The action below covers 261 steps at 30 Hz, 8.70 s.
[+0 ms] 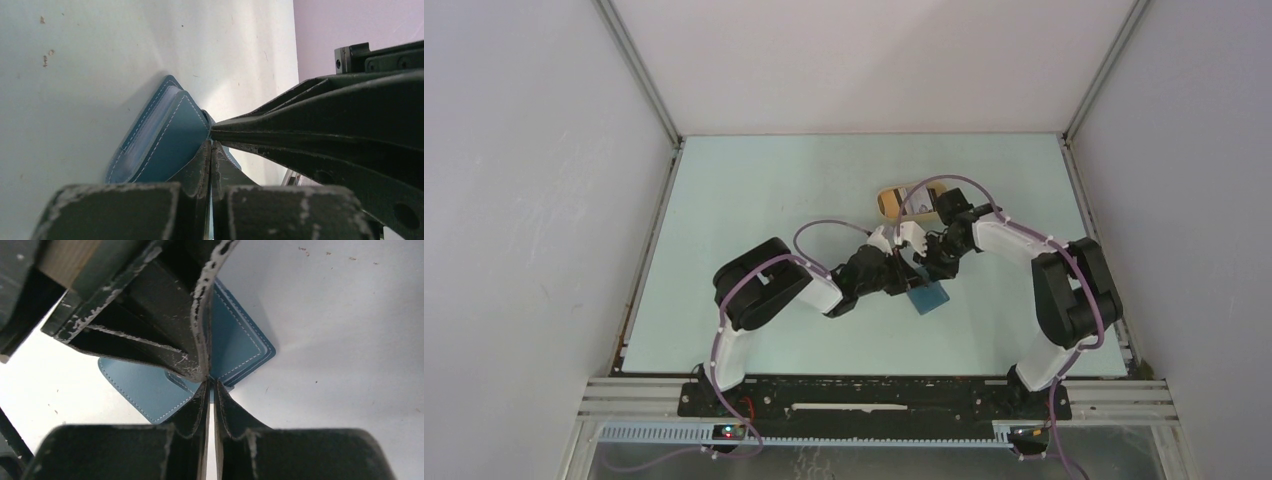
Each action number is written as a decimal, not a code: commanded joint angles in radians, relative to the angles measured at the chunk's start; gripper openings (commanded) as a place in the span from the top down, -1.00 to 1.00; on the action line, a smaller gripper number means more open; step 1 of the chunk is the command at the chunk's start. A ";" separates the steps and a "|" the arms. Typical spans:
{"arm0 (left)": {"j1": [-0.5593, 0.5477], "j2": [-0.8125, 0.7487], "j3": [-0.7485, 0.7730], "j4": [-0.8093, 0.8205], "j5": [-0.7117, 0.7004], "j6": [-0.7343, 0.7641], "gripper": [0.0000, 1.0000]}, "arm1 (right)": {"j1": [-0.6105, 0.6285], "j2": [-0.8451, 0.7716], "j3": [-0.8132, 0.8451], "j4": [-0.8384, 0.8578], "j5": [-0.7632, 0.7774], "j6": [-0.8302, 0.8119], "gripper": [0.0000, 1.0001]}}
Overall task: Put the credit cards into the card holder
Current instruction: Close the card holder at the center of the board, then reset both arms
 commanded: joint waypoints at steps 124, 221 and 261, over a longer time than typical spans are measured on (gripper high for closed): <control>0.041 0.075 -0.100 -0.151 0.019 -0.119 1.00 | -0.054 -0.141 0.060 -0.004 -0.120 0.162 0.48; 0.232 -1.614 -0.036 -1.406 -0.386 0.733 -1.00 | -0.793 -1.046 -0.086 0.165 -0.457 1.015 -0.99; 0.247 -1.604 -0.075 -1.401 -0.412 0.745 -1.00 | -0.789 -1.047 -0.120 0.177 -0.452 1.003 -0.99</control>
